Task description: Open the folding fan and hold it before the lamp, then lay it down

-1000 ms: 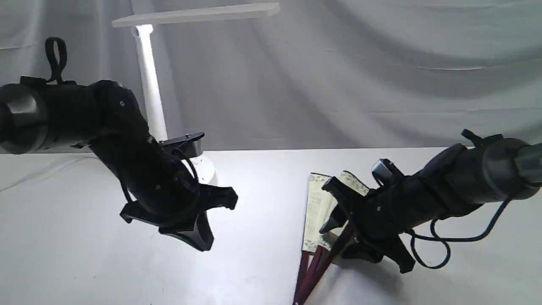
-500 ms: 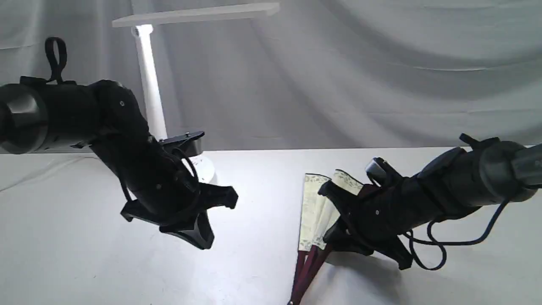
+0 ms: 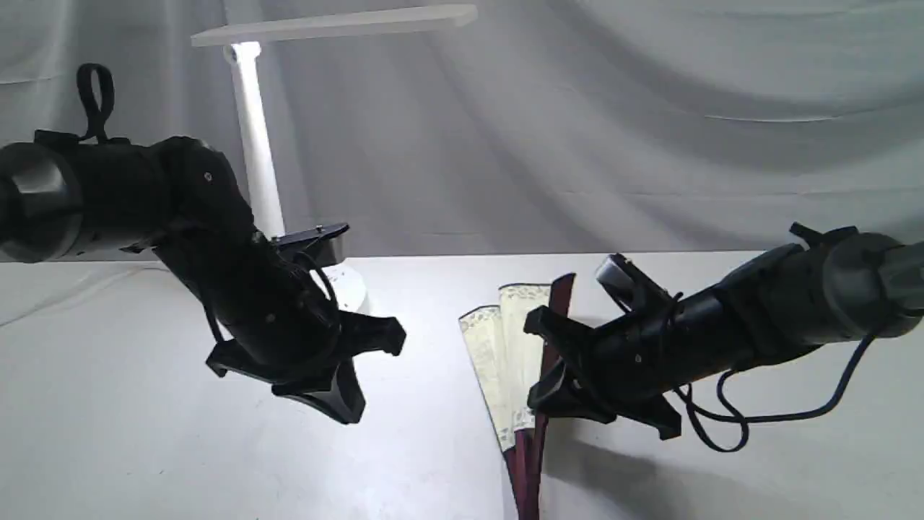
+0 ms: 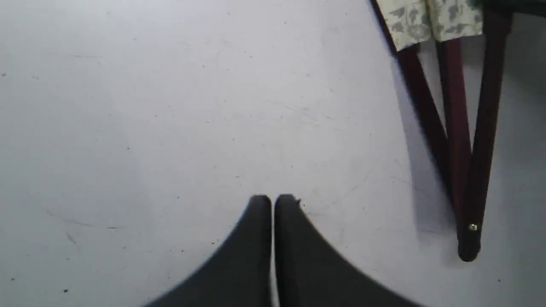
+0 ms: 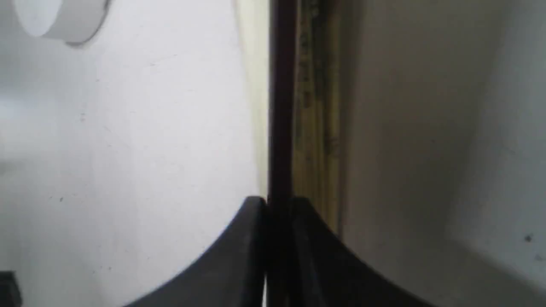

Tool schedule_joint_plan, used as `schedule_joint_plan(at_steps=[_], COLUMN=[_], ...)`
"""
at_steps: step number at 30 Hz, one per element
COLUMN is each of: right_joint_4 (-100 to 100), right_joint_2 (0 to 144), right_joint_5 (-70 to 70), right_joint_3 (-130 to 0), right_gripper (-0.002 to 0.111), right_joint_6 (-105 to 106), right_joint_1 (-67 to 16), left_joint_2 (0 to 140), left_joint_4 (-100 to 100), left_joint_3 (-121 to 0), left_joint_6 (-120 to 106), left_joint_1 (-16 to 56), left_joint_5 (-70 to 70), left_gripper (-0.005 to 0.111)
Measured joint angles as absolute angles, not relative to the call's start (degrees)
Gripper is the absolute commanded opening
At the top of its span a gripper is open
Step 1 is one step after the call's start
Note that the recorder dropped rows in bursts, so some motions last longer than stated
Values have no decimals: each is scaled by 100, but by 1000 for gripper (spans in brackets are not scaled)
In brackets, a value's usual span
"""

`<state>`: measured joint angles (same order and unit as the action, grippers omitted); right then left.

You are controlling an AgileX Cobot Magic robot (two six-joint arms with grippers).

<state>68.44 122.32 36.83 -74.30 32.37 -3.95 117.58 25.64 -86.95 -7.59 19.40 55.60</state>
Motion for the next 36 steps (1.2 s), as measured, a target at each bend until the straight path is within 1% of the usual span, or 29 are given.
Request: schedule_joint_plan(at_steps=[7, 18, 22, 29, 33, 36], right_joint_4=[6868, 6915, 7028, 7143, 7143, 7143], right_joint_2=[11638, 11445, 11437, 11437, 11437, 11437], right_joint_5=[4202, 5822, 6434, 6869, 6906, 6918], right_joint_3=[-7430, -7430, -7430, -7430, -7430, -7430], right_gripper=[0, 0, 0, 0, 0, 0], right_joint_6=[3598, 4281, 4652, 4980, 5067, 5108], right_joint_1=[-293, 451, 661, 760, 760, 760], left_joint_2=[11758, 11758, 11738, 11472, 11294, 11090], left_joint_4=[2564, 2968, 2777, 686, 311, 237], left_joint_3=[-8695, -8695, -8695, -8695, -8695, -8638], left_joint_6=[-759, -771, -771, -255, -213, -213], left_joint_1=[1940, 1940, 1974, 2647, 3004, 3207], left_joint_5=[5442, 5405, 5391, 5349, 5040, 4505], left_gripper=[0, 0, 0, 0, 0, 0])
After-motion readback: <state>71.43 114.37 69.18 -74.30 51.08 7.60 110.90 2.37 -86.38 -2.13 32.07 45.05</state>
